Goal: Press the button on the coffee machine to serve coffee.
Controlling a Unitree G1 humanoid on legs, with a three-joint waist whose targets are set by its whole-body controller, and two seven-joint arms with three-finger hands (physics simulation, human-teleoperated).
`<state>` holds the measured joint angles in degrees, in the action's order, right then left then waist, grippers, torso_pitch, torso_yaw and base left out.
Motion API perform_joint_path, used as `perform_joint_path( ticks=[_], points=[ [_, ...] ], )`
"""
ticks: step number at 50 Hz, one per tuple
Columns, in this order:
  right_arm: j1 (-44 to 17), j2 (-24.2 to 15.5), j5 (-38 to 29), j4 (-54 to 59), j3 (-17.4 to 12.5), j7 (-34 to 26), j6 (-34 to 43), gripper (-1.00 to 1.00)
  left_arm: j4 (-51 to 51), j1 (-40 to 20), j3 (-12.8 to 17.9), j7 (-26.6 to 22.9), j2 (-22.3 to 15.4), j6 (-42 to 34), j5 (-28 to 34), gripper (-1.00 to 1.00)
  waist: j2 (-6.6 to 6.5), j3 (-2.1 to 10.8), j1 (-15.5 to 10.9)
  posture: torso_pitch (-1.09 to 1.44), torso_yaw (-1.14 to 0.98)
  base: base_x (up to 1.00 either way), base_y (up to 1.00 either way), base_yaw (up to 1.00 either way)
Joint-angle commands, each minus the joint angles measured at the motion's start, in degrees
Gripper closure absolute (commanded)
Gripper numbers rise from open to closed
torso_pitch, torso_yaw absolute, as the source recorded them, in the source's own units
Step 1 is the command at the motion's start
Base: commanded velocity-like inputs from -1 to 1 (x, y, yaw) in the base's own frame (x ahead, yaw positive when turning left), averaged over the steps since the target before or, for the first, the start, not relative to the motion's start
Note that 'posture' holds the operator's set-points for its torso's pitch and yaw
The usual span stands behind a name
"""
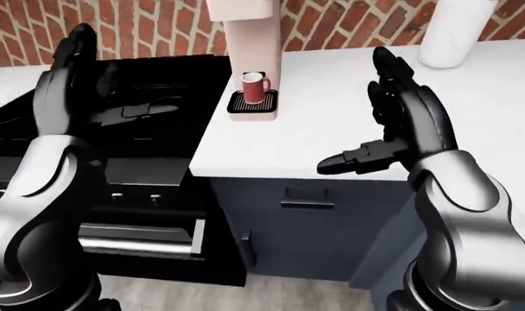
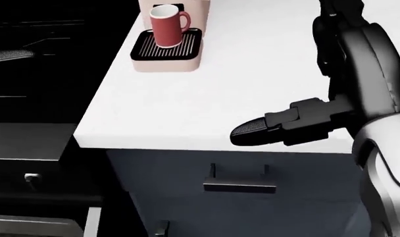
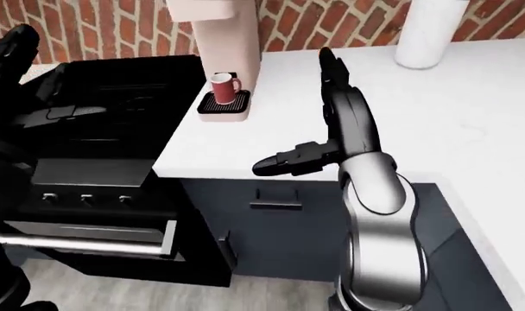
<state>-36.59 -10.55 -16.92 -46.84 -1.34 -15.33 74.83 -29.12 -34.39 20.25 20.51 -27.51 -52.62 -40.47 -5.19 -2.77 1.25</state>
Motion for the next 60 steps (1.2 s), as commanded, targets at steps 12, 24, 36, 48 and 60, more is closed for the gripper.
perform_joint_path(
  ticks=[12, 24, 36, 48, 60],
  points=[
    [-1.4, -0.1, 0.7, -1.4, -1.3, 0.1, -2.9, -1.0, -2.8, -1.5, 0.8, -0.3, -0.5, 1.0, 0.3, -1.0, 4.33, 0.63, -1.1, 0.0, 0.0, -0.01, 0.42, 0.0],
    [-2.4, 0.3, 2.1, -0.2, -2.4, 1.5, -1.1, -1.0, -2.3, -1.8, 0.5, -0.7, -0.6, 1.1, 0.9, -1.0, 2.03, -0.03, -0.6, 0.0, 0.0, 0.0, 0.0, 0.0],
    [-6.6, -2.5, 3.5, -2.4, -2.4, 2.2, 4.4, -1.0, -3.8, -7.3, -0.5, 1.8, -2.2, -3.3, 0.5, -1.0, 5.09, 0.33, -1.2, 0.0, 0.0, 0.05, 0.0, 0.0],
    [-6.1, -2.4, 4.5, -2.1, -2.4, 3.0, 3.7, -1.0, -3.3, -7.6, -1.2, 0.2, -1.5, -2.9, 2.8, -1.0, 2.13, 0.03, -0.8, 0.0, 0.0, 0.26, 0.0, 0.0],
    [-13.2, -5.6, 4.9, 3.7, -3.4, 2.5, 5.7, -1.0, 7.8, -17.1, -4.5, -3.3, -3.0, -2.2, 8.6, -1.0, 4.58, 0.8, -1.9, 0.0, 0.0, 0.33, 0.0, 0.0]
  ],
)
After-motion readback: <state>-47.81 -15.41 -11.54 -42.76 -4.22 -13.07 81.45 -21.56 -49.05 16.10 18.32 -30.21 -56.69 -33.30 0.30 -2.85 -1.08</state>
